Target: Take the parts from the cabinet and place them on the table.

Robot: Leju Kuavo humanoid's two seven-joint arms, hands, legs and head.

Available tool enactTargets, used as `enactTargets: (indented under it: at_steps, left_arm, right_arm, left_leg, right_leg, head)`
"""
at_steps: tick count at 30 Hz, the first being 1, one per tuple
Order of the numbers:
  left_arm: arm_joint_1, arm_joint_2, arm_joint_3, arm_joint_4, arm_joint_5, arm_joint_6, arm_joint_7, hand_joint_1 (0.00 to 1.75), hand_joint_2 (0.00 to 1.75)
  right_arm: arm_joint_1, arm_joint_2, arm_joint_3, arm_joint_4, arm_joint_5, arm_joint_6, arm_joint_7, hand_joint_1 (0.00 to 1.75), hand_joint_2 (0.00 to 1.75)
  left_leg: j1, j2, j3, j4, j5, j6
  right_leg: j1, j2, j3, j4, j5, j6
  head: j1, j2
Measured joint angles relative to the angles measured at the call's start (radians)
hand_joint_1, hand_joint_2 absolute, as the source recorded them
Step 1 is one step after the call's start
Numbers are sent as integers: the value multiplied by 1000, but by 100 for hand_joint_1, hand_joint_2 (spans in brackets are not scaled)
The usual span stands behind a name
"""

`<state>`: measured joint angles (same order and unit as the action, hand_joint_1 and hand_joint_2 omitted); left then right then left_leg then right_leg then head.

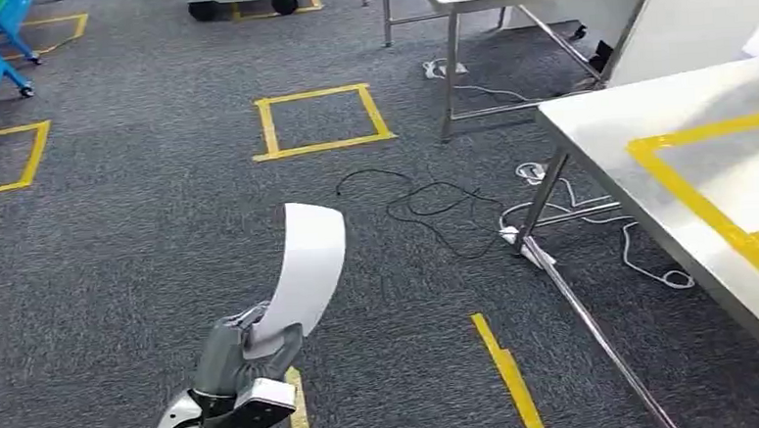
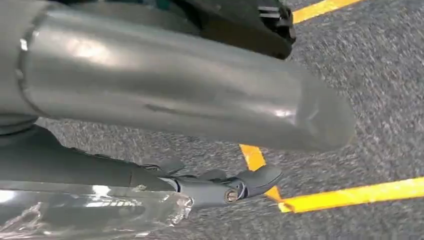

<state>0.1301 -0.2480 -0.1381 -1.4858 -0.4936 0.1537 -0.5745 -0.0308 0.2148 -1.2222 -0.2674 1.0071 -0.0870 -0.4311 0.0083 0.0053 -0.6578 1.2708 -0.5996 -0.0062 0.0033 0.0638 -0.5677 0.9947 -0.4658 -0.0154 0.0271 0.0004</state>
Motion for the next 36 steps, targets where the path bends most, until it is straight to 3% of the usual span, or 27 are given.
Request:
enactTargets:
  at_steps: [2, 3, 4, 7, 8, 9, 10, 11, 13, 14, 15, 17, 18, 19, 20, 23, 24, 25, 26, 28, 29, 30, 31, 32, 33, 34, 36]
  left_arm:
    - [-6, 0, -2, 0, -3, -2, 2, 175, 175]
    - [-9, 0, -2, 0, -5, -2, 2, 175, 175]
    - [-13, 1, -2, 0, -9, -2, 3, 175, 175]
    - [-21, 1, -3, 1, -10, -3, 8, 175, 175]
    - [-25, -1, -5, 1, -10, -3, 8, 175, 175]
    - [-29, -1, -6, 1, -10, -6, 10, 175, 175]
    - [-30, -2, -8, 1, -10, -6, 10, 175, 175]
    - [-30, -2, -8, 1, -10, -6, 10, 175, 175]
    - [-30, 0, -8, 5, -10, -6, 11, 175, 175]
    - [-30, 0, -8, 5, -11, -6, 11, 175, 175]
    - [-30, 0, -8, 7, -10, -7, 11, 175, 175]
    - [-31, 0, -8, 8, -11, -7, 12, 175, 175]
    - [-32, 0, -8, 8, -11, -7, 12, 175, 175]
    - [-33, 0, -8, 8, -11, -7, 12, 175, 175]
    - [-34, 1, -8, 9, -12, -7, 12, 175, 175]
    - [-38, 1, -9, 9, -12, -7, 13, 175, 175]
    - [-42, 1, -10, 9, -13, -7, 13, 175, 175]
    - [-42, 1, -10, 9, -15, -7, 13, 175, 175]
    - [-42, 2, -10, 10, -15, -7, 13, 175, 175]
    - [-40, 7, -8, 13, -16, -7, 14, 175, 175]
    - [-40, 8, -8, 14, -18, -7, 15, 175, 175]
    - [-40, 10, -8, 15, -18, -7, 15, 175, 175]
    - [-40, 10, -8, 16, -19, -7, 16, 175, 175]
    - [-41, 10, -8, 16, -19, -7, 17, 175, 175]
    - [-42, 10, -8, 16, -19, -7, 17, 175, 175]
    - [-42, 10, -8, 16, -19, -6, 17, 175, 175]
    - [-44, 11, -7, 16, -20, -6, 18, 175, 175]
  right_arm:
    - [0, 0, 0, 0, 7, 2, 1, 0, 0]
    - [-1, 0, 0, 0, 10, 3, 1, 0, 0]
    - [-4, 0, 0, 0, 14, 4, 0, 0, 0]
    - [1, -1, 0, 0, 19, 6, 1, 0, 0]
    - [3, -2, 0, 0, 19, 6, 1, 0, 0]
    - [2, -5, 0, 0, 19, 6, 0, 0, 0]
    - [0, -5, 0, 0, 24, 6, 1, 0, 0]
    - [-3, -6, 0, 0, 26, 6, 1, 0, 0]
    - [-4, -7, 0, 0, 31, 6, 1, 0, 0]
    - [-3, -7, 0, 0, 34, 6, 1, 0, 0]
    - [-1, -8, 0, 0, 35, 6, 1, 0, 0]
    - [-1, -11, 0, 0, 36, 6, 1, 0, 0]
    - [-2, -13, 0, 0, 37, 6, 1, 0, 0]
    - [-6, -13, 1, 2, 37, 6, 1, 0, 0]
    - [-7, -13, 1, 2, 39, 6, 1, 0, 0]
    - [-2, -13, 1, 2, 42, 8, 1, 0, 0]
    - [-2, -13, 1, 2, 43, 10, 1, 0, 0]
    - [-3, -14, 1, 2, 45, 13, 1, 0, 0]
    - [-7, -14, 1, 2, 46, 14, 0, 0, 0]
    - [-8, -14, 1, 2, 47, 16, 0, 0, 0]
    - [-9, -14, 1, 2, 48, 17, 0, 0, 0]
    - [-7, -14, 1, 2, 48, 18, 0, 0, 0]
    - [-6, -14, 1, 2, 49, 21, 0, 0, 0]
    - [-6, -14, 1, 2, 50, 21, -1, 0, 0]
    - [-6, -14, 1, 2, 51, 23, -1, 0, 0]
    - [-7, -14, 1, 3, 51, 24, -1, 0, 0]
    - [-8, -14, 1, 3, 51, 24, -2, 0, 0]
  left_leg:
    - [-3, -22, 75, -161, 96, 14]
    - [-4, -65, 108, -234, 125, 21]
    - [1, -94, 116, -258, 118, 24]
    - [-6, -71, 118, -271, 112, 22]
    - [1, -57, 122, -286, 119, 25]
    - [4, -38, 125, -293, 124, 27]
    - [3, -28, 125, -294, 124, 30]
    - [1, -11, 124, -294, 123, 31]
    - [-1, 24, 124, -294, 120, 34]
    - [-1, 38, 124, -294, 119, 33]
    - [-1, 50, 126, -293, 117, 31]
    - [1, 75, 132, -293, 111, 23]
    - [-1, 83, 138, -292, 107, 16]
    - [-10, 91, 137, -291, 104, 11]
    - [-11, 96, 138, -288, 104, 8]
    - [-7, 122, 144, -289, 102, -3]
    - [-1, 90, 142, -281, 85, -12]
    - [3, 38, 125, -239, 56, -13]
    - [3, 15, 87, -160, 16, -13]
    - [2, 4, 0, 5, -41, -13]
    - [1, 3, -27, 41, -40, -12]
    - [1, 2, -30, 29, -13, -8]
    - [1, -1, -13, -24, 37, -2]
    - [0, -8, 20, -108, 95, 6]
    - [-2, -31, 52, -191, 144, 13]
    - [-3, -68, 72, -232, 151, 20]
    - [-2, -64, 83, -266, 133, 18]
  right_leg:
    - [2, 30, 1, 2, 1, 1]
    - [0, 41, 0, 3, 3, 3]
    - [5, 54, -7, 9, 4, 8]
    - [-6, 82, -24, 3, 15, 27]
    - [-2, 94, -37, 3, 17, 33]
    - [-1, 50, -41, 21, 0, 33]
    - [2, -3, -67, 71, -33, 37]
    - [1, -34, -104, 149, -74, 43]
    - [-6, -55, -174, 297, -132, 53]
    - [-10, -58, -181, 314, -129, 57]
    - [-14, -61, -165, 286, -103, 61]
    - [-20, -86, -63, 102, -14, 66]
    - [-21, -127, -18, 16, 2, 68]
    - [-10, -150, 0, 7, -12, 60]
    - [-12, -131, -6, 7, -8, 47]
    - [-9, -103, -13, 8, -7, 29]
    - [-14, -91, -8, 4, -4, 21]
    - [-15, -80, -8, 3, -3, 14]
    - [-15, -67, -8, 3, -3, 10]
    - [-12, -39, -8, 4, -4, 6]
    - [-9, -26, -7, 4, -4, 5]
    - [-7, -13, -4, 4, -5, 4]
    - [-6, 2, 0, 4, -6, 4]
    - [-5, 15, 4, 4, -7, 4]
    - [-5, 26, 6, 4, -8, 5]
    - [-5, 34, 5, 4, -10, 7]
    - [-7, 49, -9, 9, -10, 18]
  head:
    - [0, 0]
    - [0, 0]
    - [3, 0]
    - [0, 0]
    - [2, 0]
    - [2, 0]
    - [12, 0]
    - [14, 0]
    - [13, 0]
    - [13, 0]
    - [13, 0]
    - [13, 0]
    - [14, 0]
    - [15, 0]
    - [12, 0]
    - [13, 0]
    - [13, 0]
    - [8, 0]
    - [6, 0]
    - [3, 0]
    - [3, 0]
    - [4, 0]
    - [3, 0]
    - [4, 0]
    - [4, 0]
    - [4, 0]
    - [2, 0]
